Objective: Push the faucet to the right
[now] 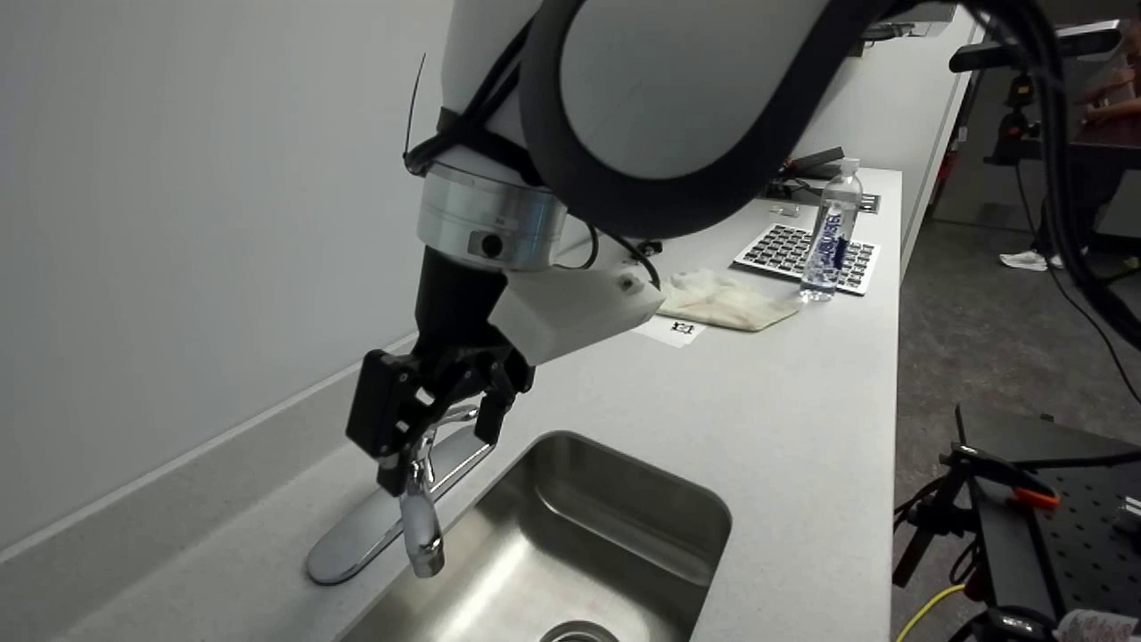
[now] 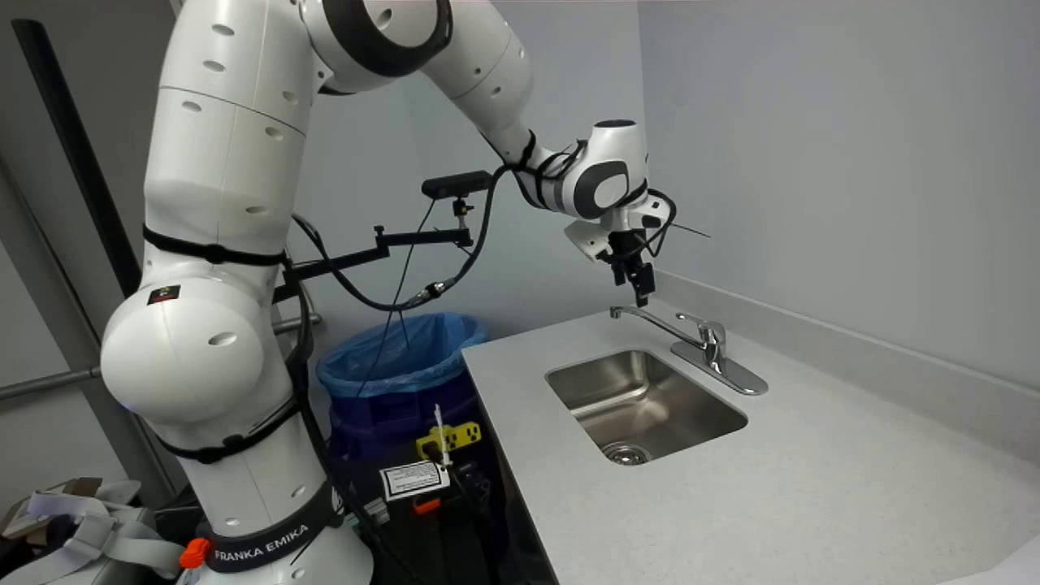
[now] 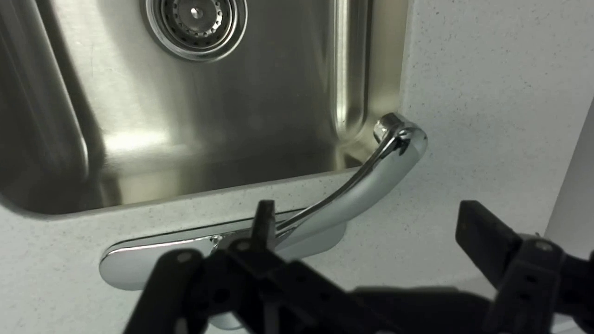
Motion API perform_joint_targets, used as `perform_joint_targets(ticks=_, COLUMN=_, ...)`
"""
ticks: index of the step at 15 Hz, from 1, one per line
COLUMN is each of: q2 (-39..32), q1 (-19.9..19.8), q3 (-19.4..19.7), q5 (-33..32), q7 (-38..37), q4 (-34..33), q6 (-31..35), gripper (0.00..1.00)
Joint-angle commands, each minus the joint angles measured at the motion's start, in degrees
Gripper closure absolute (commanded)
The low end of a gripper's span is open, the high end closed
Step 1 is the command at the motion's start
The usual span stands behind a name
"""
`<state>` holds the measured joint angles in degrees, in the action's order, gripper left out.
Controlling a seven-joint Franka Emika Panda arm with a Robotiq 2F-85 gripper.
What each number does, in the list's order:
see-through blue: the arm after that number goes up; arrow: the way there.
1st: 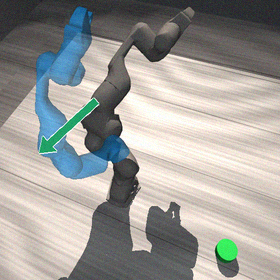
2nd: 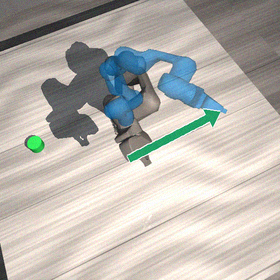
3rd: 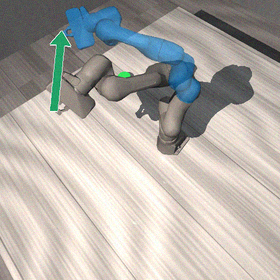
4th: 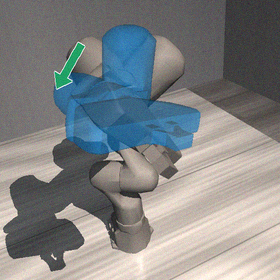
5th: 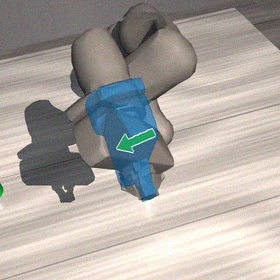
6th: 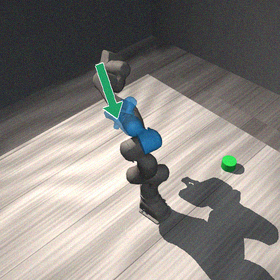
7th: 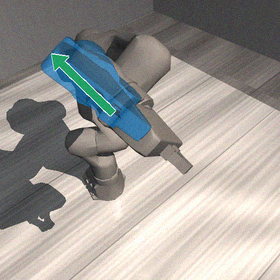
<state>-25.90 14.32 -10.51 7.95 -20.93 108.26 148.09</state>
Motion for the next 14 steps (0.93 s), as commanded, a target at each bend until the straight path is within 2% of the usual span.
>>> perform_joint_targets(ticks=1, q2=-4.6, q1=2.3, q3=1.9, q5=-0.3, q7=-2.4, q4=-4.9, q6=0.7, gripper=0.00)
perform_joint_targets(ticks=8, q2=-8.4, q1=3.5, q3=3.7, q5=-0.2, q7=-4.0, q4=-7.8, q6=-0.3, gripper=0.00)
perform_joint_targets(ticks=14, q2=-8.3, q1=3.1, q3=4.0, q5=0.3, q7=-3.8, q4=-5.8, q6=-0.9, gripper=0.00)
